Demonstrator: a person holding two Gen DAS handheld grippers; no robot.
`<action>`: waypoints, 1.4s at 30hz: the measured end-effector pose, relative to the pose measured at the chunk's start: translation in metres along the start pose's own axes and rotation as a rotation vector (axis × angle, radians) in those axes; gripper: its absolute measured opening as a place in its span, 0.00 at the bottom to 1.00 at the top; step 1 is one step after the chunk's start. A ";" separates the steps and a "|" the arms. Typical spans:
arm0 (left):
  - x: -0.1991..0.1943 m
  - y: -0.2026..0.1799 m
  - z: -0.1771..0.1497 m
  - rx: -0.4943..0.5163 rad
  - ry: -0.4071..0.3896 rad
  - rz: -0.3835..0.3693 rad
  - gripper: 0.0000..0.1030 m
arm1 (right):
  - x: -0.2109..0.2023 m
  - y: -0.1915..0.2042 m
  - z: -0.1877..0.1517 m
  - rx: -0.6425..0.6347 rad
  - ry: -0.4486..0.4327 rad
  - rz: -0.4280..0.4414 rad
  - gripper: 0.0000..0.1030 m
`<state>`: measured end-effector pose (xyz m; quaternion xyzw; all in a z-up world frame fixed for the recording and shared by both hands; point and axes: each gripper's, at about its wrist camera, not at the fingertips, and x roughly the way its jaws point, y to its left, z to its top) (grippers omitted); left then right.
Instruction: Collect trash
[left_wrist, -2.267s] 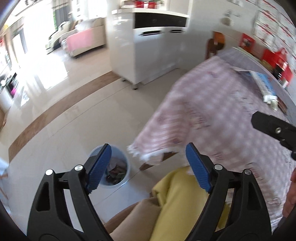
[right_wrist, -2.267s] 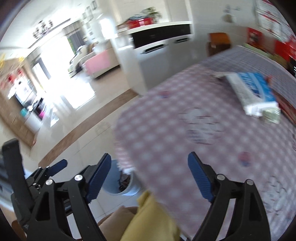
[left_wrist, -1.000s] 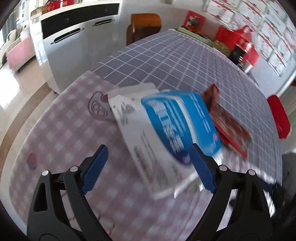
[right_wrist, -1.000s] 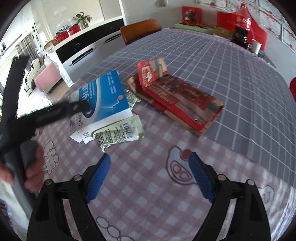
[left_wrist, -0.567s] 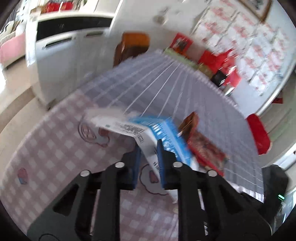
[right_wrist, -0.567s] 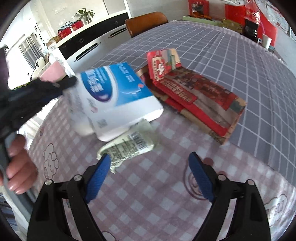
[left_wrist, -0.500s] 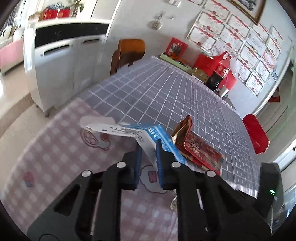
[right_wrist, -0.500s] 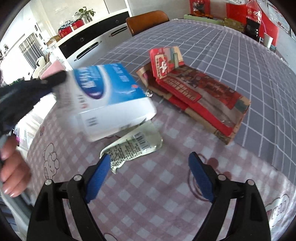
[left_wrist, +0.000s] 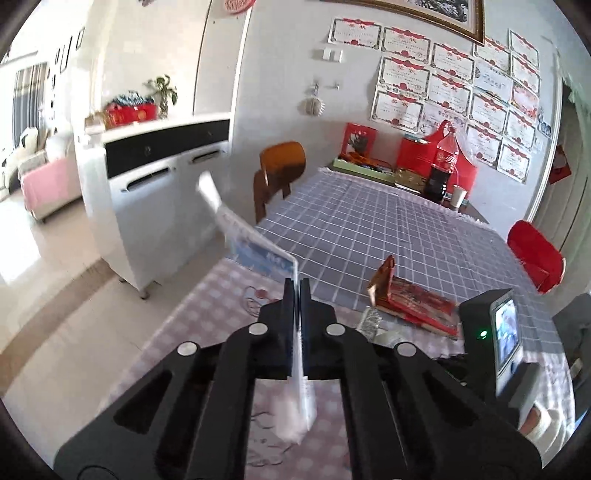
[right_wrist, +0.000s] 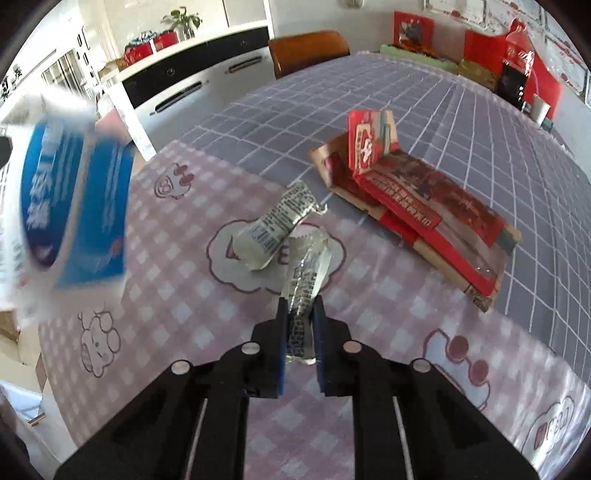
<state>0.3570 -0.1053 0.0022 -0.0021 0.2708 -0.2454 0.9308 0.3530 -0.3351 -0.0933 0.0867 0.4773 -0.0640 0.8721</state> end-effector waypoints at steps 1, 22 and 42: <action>-0.003 0.002 0.000 0.001 -0.001 0.010 0.03 | -0.004 0.002 -0.001 0.000 -0.012 -0.004 0.12; -0.056 0.036 -0.070 0.034 0.062 -0.005 0.88 | -0.120 0.066 -0.042 -0.048 -0.247 0.062 0.12; 0.088 0.031 -0.087 -0.053 0.426 -0.167 0.21 | -0.091 0.000 -0.047 0.025 -0.160 0.009 0.12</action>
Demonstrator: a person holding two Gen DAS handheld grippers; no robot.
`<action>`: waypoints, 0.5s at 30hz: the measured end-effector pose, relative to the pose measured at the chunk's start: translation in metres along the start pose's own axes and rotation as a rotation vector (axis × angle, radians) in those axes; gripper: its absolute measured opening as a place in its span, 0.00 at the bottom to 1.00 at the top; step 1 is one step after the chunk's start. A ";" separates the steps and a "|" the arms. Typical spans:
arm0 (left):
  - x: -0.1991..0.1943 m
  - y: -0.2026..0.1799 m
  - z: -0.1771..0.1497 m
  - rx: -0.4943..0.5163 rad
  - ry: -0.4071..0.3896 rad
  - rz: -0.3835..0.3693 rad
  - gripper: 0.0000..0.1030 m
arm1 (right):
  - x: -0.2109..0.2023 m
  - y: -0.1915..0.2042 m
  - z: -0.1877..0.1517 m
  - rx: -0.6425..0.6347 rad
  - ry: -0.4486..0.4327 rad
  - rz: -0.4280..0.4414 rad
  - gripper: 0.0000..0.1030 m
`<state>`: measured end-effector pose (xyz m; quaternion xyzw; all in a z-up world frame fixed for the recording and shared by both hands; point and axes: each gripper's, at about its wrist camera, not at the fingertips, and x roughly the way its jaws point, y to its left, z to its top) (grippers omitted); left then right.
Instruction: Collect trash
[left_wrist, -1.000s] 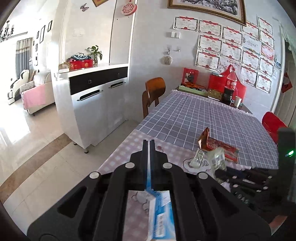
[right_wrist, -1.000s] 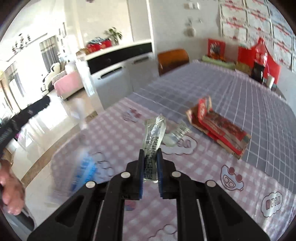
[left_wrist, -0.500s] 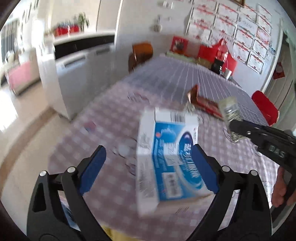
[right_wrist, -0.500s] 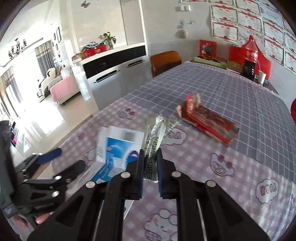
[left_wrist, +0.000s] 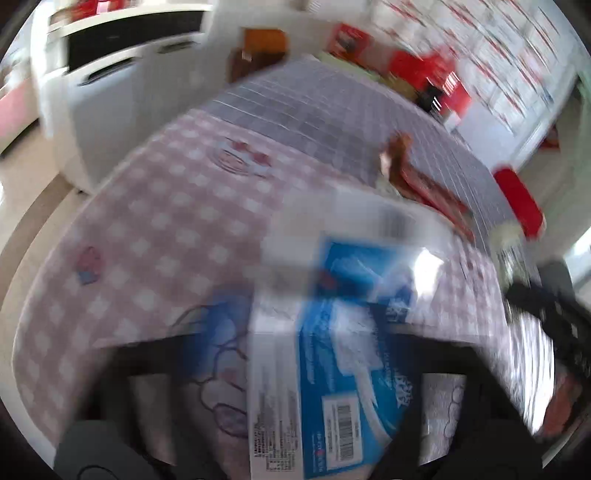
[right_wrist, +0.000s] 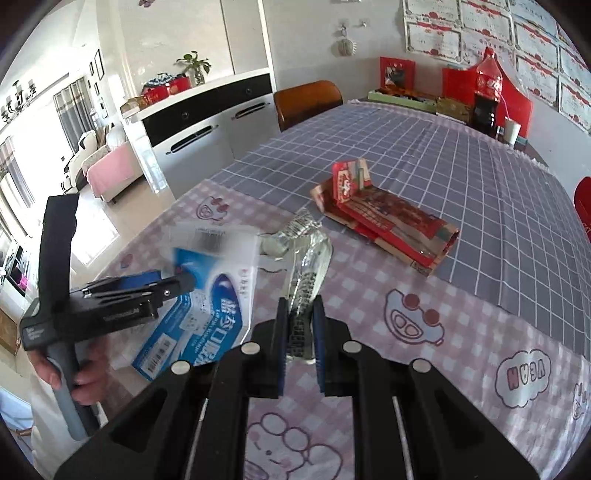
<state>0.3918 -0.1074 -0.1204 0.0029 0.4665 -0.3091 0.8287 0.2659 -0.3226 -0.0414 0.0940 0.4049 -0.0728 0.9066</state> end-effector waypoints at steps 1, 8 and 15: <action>0.001 0.001 0.000 -0.013 0.010 0.015 0.11 | 0.002 -0.002 0.001 0.005 0.002 -0.001 0.12; -0.005 -0.002 -0.007 -0.021 0.002 0.062 0.03 | 0.006 -0.005 0.000 0.008 0.006 0.028 0.12; -0.021 -0.007 -0.007 0.030 -0.084 0.037 0.85 | 0.009 -0.015 -0.003 0.032 0.020 0.034 0.12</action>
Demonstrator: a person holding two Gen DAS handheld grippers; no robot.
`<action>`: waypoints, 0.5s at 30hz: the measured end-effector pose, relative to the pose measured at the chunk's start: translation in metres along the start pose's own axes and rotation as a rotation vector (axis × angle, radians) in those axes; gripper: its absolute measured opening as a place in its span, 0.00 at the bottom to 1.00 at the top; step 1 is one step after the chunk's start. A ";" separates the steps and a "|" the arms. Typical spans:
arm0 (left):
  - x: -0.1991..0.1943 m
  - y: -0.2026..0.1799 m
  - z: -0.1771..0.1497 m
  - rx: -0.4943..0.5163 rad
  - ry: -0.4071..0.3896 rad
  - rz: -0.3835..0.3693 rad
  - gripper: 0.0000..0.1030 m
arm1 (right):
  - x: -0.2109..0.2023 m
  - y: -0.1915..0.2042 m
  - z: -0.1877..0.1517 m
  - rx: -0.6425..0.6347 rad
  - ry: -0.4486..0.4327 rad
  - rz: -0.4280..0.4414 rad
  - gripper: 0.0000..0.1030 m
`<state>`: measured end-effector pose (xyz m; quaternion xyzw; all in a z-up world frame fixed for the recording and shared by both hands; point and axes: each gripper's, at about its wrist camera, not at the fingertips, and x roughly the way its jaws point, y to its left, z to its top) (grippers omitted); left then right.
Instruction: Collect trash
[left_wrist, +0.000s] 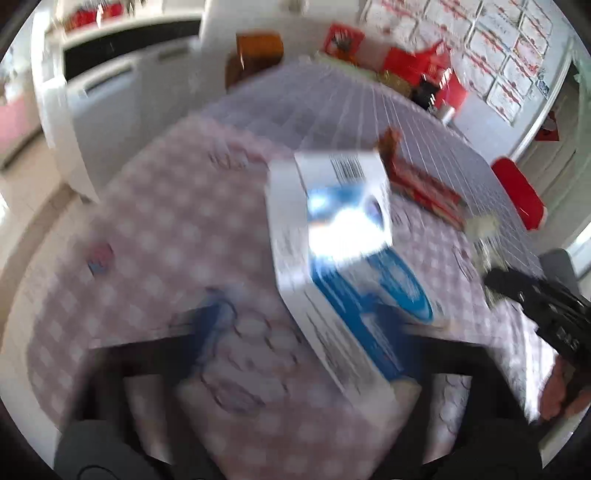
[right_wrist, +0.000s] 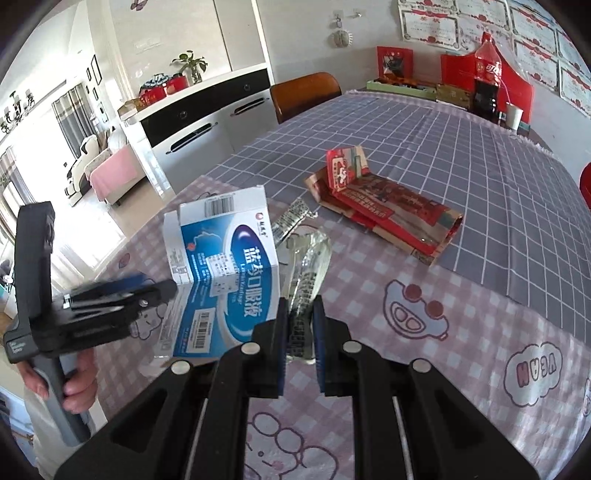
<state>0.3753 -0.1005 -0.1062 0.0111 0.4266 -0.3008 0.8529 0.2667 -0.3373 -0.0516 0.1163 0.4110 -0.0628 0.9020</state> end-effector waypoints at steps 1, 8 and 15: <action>-0.001 -0.001 0.002 0.007 -0.015 0.016 0.85 | -0.001 -0.001 -0.001 0.002 0.001 -0.002 0.12; 0.025 -0.001 0.029 0.044 -0.018 -0.034 0.86 | 0.002 -0.010 0.002 0.023 0.006 -0.026 0.12; 0.051 -0.001 0.045 0.056 0.056 -0.082 0.38 | 0.010 -0.014 0.003 0.061 0.018 -0.043 0.12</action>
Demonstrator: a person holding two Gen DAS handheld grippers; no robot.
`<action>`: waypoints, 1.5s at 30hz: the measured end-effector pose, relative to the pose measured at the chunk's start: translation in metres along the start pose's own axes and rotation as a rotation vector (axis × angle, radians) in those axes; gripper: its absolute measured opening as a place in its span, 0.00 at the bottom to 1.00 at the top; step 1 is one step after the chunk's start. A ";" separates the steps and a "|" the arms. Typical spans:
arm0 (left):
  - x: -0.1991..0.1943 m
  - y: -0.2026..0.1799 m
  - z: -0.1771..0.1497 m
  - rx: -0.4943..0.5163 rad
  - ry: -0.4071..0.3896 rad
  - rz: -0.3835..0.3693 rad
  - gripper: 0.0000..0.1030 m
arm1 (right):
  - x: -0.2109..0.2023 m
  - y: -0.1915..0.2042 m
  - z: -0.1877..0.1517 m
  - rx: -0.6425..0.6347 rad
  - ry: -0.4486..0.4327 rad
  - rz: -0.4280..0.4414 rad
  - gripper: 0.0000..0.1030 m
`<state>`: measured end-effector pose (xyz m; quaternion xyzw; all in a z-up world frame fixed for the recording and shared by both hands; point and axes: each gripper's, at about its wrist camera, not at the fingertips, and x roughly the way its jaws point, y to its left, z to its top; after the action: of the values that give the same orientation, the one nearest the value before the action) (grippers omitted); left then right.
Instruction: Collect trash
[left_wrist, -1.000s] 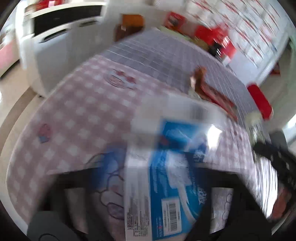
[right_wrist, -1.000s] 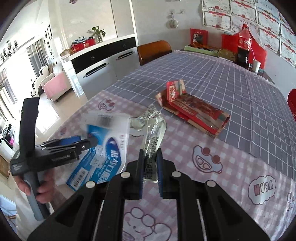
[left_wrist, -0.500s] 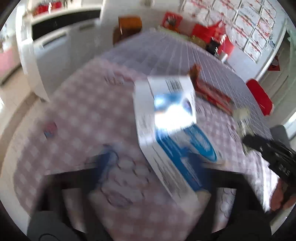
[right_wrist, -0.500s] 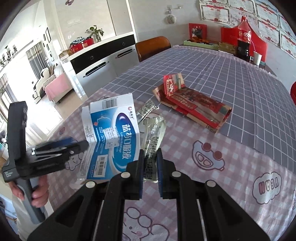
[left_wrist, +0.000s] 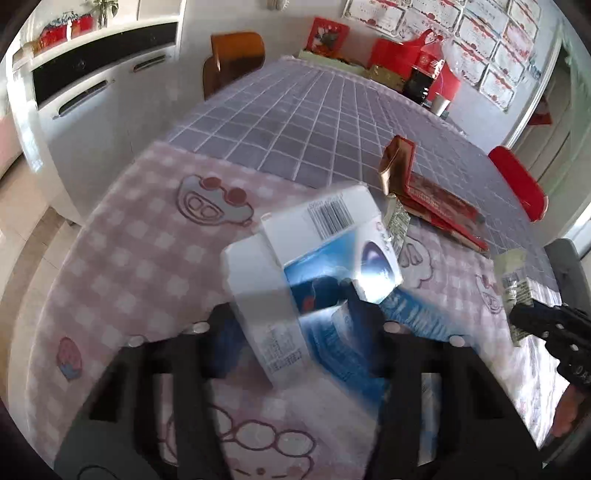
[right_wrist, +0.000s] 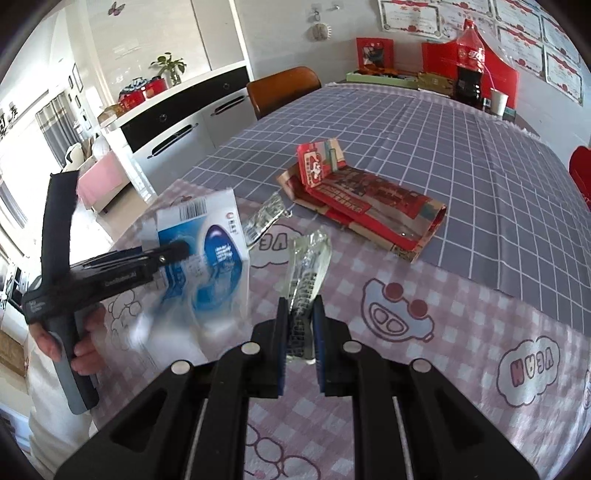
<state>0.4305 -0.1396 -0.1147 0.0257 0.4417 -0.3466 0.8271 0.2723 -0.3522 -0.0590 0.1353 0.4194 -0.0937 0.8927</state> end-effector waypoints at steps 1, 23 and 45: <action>-0.006 0.002 -0.001 -0.036 -0.003 -0.061 0.29 | 0.000 0.000 -0.001 0.005 0.000 0.000 0.12; -0.186 0.022 -0.086 -0.113 -0.321 0.436 0.04 | -0.028 0.132 -0.035 -0.178 -0.051 0.083 0.12; -0.303 0.160 -0.202 -0.386 -0.317 0.698 0.04 | -0.030 0.349 -0.093 -0.474 -0.015 0.305 0.12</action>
<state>0.2701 0.2193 -0.0534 -0.0353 0.3308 0.0436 0.9420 0.2842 0.0097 -0.0354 -0.0165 0.3977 0.1414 0.9064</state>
